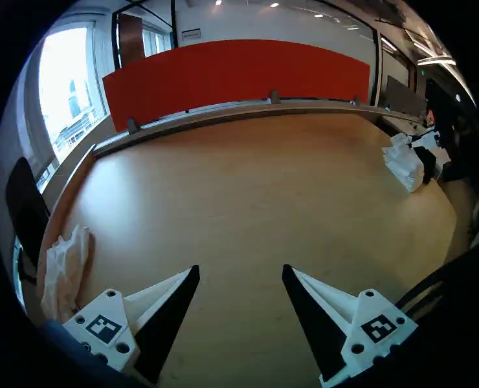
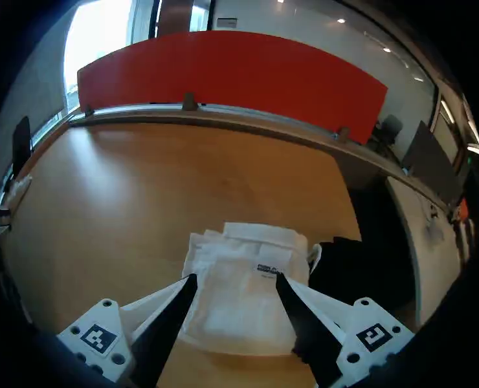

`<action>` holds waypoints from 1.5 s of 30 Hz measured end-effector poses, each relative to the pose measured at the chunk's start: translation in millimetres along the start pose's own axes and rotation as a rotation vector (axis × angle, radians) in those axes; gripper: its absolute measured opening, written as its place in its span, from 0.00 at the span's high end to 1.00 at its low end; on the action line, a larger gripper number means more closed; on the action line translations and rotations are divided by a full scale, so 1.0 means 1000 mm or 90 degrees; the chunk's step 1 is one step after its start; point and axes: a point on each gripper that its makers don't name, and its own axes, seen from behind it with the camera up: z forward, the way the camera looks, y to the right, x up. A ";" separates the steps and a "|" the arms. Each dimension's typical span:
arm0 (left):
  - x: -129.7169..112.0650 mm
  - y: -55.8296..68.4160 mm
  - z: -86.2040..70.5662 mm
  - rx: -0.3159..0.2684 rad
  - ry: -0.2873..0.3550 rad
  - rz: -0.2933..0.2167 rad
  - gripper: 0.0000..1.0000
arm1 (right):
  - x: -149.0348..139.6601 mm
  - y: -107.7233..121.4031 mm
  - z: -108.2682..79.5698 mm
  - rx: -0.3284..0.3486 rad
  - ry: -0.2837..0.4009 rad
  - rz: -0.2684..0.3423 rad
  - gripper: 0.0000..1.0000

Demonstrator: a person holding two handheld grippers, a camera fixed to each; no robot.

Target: Fold towel

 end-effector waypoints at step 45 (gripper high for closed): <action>-0.007 -0.010 -0.010 0.028 -0.023 0.001 0.05 | -0.011 0.024 0.069 -0.017 -0.033 0.028 0.05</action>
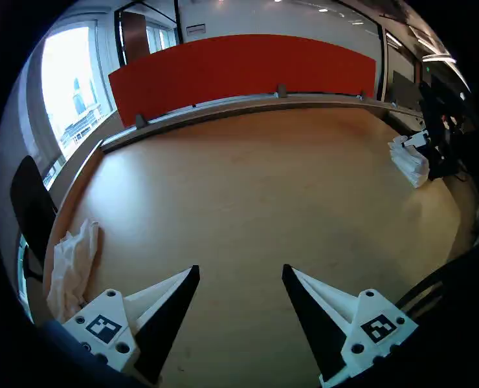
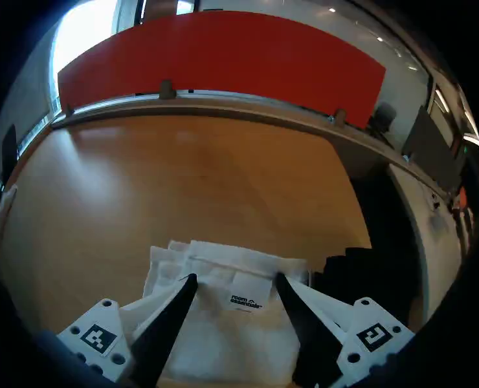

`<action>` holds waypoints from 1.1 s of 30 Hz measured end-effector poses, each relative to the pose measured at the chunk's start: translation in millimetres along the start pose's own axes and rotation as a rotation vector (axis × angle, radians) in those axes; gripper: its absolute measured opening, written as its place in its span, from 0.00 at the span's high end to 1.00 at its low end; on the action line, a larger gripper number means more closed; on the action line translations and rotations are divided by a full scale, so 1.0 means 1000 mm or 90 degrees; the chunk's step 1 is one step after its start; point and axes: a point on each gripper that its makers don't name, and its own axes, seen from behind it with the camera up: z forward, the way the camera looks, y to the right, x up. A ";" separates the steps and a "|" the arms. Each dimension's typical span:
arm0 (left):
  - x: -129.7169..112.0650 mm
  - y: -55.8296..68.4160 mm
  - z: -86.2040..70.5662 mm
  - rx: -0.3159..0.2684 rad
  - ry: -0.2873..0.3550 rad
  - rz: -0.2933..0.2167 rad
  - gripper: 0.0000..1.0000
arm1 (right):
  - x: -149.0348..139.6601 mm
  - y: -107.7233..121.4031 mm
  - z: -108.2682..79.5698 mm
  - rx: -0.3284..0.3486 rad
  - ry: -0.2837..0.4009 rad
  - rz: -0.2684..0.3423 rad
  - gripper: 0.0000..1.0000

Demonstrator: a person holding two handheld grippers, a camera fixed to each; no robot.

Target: Fold towel

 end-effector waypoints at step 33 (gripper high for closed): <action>0.011 -0.002 0.002 -0.004 0.021 -0.017 0.05 | 0.037 0.003 -0.045 -0.017 0.094 0.014 0.06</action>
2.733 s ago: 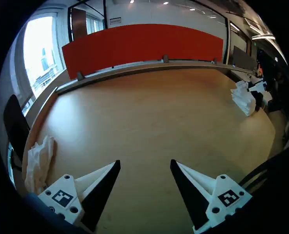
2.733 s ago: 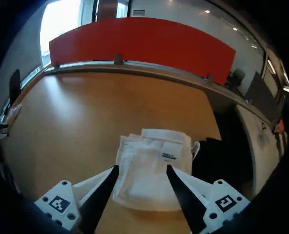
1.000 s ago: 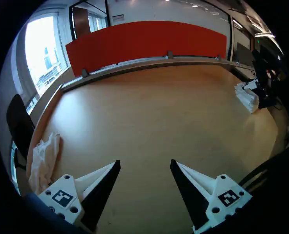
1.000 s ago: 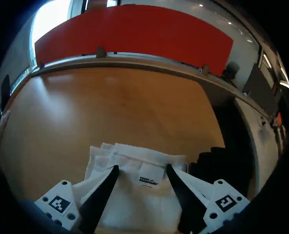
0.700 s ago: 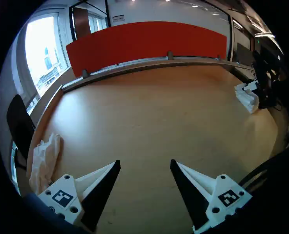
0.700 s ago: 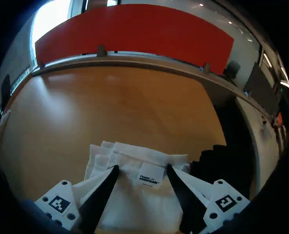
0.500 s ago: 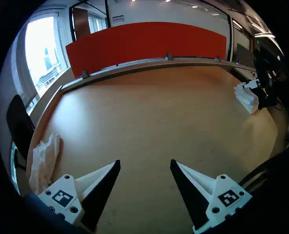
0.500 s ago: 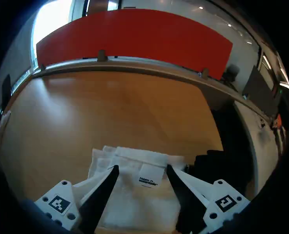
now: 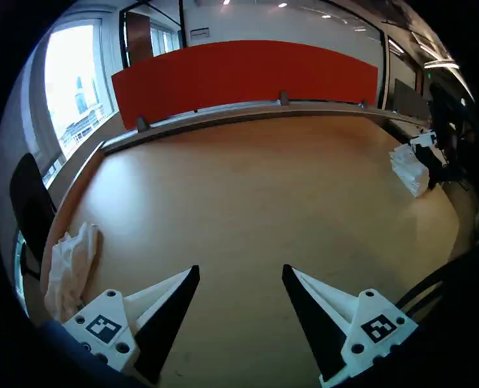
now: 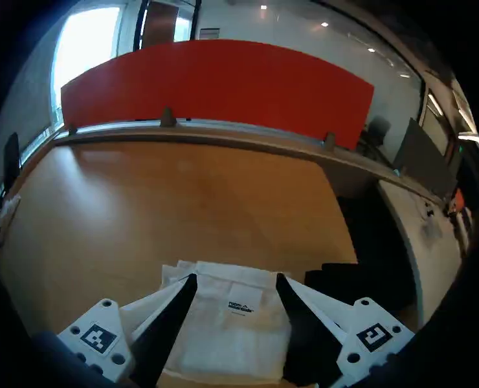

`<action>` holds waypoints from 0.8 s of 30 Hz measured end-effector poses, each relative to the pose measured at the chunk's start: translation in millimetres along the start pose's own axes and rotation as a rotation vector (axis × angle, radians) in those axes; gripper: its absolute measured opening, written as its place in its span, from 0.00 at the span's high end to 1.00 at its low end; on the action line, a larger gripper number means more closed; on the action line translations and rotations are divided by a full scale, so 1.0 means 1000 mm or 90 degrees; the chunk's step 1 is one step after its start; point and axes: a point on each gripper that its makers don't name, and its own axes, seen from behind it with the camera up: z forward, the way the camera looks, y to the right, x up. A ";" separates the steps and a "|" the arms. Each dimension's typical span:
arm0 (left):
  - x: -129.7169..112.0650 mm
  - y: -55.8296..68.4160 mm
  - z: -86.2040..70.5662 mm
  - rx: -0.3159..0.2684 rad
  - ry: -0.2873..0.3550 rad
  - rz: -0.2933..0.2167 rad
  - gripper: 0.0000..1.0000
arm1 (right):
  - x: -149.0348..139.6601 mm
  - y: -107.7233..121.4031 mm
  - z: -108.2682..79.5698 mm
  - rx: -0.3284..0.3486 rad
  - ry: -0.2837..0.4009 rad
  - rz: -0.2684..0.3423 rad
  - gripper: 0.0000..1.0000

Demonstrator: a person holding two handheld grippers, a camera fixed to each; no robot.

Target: Fold towel

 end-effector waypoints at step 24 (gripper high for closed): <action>0.015 -0.005 -0.002 -0.001 0.023 -0.008 0.05 | 0.075 0.017 -0.089 -0.073 0.260 0.094 0.06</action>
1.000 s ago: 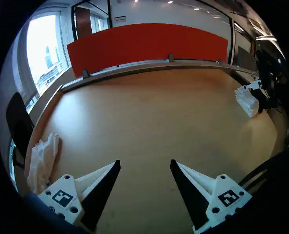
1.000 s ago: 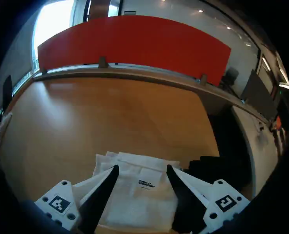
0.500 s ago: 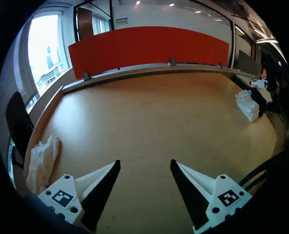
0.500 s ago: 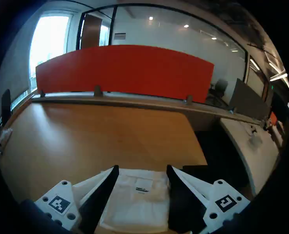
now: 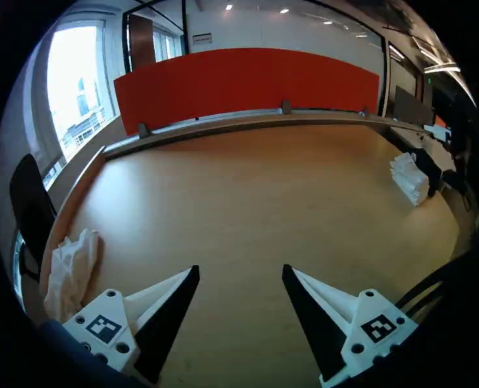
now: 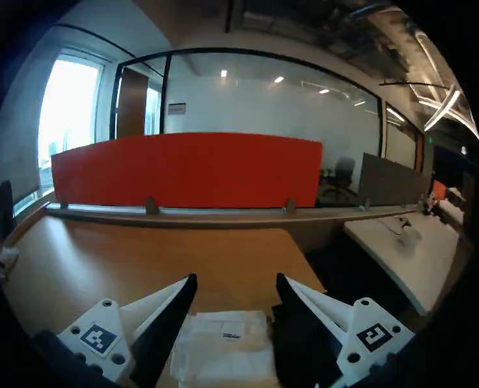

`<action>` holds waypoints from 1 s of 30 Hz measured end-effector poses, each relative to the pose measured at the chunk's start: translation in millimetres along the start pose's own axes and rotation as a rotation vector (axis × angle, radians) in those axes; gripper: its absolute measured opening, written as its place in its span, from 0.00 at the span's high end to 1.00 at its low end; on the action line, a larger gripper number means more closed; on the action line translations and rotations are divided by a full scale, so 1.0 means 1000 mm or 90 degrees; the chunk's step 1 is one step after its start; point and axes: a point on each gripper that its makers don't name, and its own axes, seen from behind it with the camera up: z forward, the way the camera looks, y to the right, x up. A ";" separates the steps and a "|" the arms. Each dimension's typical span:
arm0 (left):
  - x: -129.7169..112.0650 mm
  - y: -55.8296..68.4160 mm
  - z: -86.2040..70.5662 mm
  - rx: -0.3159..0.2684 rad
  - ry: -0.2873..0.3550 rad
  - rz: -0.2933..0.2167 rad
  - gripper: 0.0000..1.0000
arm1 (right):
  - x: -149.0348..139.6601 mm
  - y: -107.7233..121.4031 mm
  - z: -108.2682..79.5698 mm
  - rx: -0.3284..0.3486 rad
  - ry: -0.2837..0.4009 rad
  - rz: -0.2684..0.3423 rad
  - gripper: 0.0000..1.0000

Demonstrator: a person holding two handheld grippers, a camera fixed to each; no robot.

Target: Fold towel

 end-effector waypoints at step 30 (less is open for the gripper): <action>0.021 -0.011 -0.003 0.017 0.047 -0.017 0.05 | 0.057 -0.019 -0.048 -0.036 0.130 -0.031 0.06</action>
